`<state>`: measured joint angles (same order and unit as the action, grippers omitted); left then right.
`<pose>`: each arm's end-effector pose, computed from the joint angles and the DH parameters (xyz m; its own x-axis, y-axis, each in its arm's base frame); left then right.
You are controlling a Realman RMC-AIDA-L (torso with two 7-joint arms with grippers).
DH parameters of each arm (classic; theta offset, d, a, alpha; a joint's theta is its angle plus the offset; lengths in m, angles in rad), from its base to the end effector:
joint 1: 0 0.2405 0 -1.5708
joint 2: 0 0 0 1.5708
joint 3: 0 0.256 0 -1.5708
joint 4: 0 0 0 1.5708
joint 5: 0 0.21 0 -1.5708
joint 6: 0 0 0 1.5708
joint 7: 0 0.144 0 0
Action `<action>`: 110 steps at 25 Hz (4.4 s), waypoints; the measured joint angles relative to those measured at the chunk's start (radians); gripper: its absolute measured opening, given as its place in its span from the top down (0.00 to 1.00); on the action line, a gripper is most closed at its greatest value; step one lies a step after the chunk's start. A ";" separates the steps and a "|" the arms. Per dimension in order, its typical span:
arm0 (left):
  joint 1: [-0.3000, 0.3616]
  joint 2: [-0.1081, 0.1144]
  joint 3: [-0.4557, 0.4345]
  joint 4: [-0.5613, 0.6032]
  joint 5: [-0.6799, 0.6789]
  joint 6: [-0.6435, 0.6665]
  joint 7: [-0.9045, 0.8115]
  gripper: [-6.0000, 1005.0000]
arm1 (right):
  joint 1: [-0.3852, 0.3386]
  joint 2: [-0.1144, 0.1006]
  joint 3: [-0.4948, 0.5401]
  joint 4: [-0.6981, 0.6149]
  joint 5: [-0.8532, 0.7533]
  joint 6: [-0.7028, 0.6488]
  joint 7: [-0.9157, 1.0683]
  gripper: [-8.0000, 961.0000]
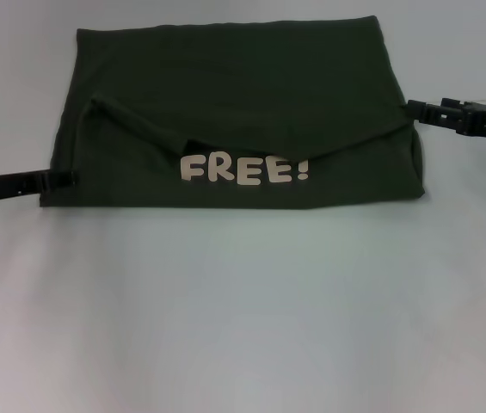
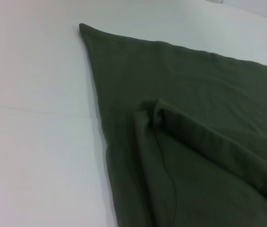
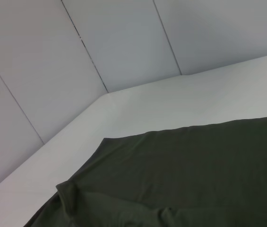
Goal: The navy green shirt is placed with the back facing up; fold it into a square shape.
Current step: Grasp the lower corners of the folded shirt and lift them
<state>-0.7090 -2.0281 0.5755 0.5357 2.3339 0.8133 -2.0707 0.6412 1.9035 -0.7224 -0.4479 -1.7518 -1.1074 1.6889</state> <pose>-0.3183 0.4251 0.0288 0.4315 0.6962 0.5737 0.8796 -0.1834 -0.4389 0.2905 0.4163 0.0631 0.5166 -0.5044 -0.6919 -0.8328 -0.4836 -0.2693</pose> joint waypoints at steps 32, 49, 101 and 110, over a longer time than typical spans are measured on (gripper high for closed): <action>-0.007 -0.012 0.025 -0.051 -0.001 -0.069 0.071 0.33 | 0.003 0.011 0.000 0.000 -0.025 0.014 0.000 0.05; -0.009 -0.017 0.030 -0.063 -0.001 -0.108 0.081 0.54 | 0.005 0.011 0.000 -0.001 -0.024 0.014 0.000 0.05; -0.017 -0.009 0.034 -0.089 0.015 -0.135 0.086 0.98 | 0.027 0.022 -0.003 -0.001 -0.052 0.048 0.002 0.05; -0.018 -0.005 0.032 -0.085 0.018 -0.130 0.086 0.99 | 0.037 -0.002 -0.020 -0.064 -0.167 0.004 0.217 0.05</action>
<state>-0.7273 -2.0334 0.6075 0.4507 2.3515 0.6838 -1.9851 0.6786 1.9014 -0.7425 -0.5118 -1.9186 -1.1034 1.9056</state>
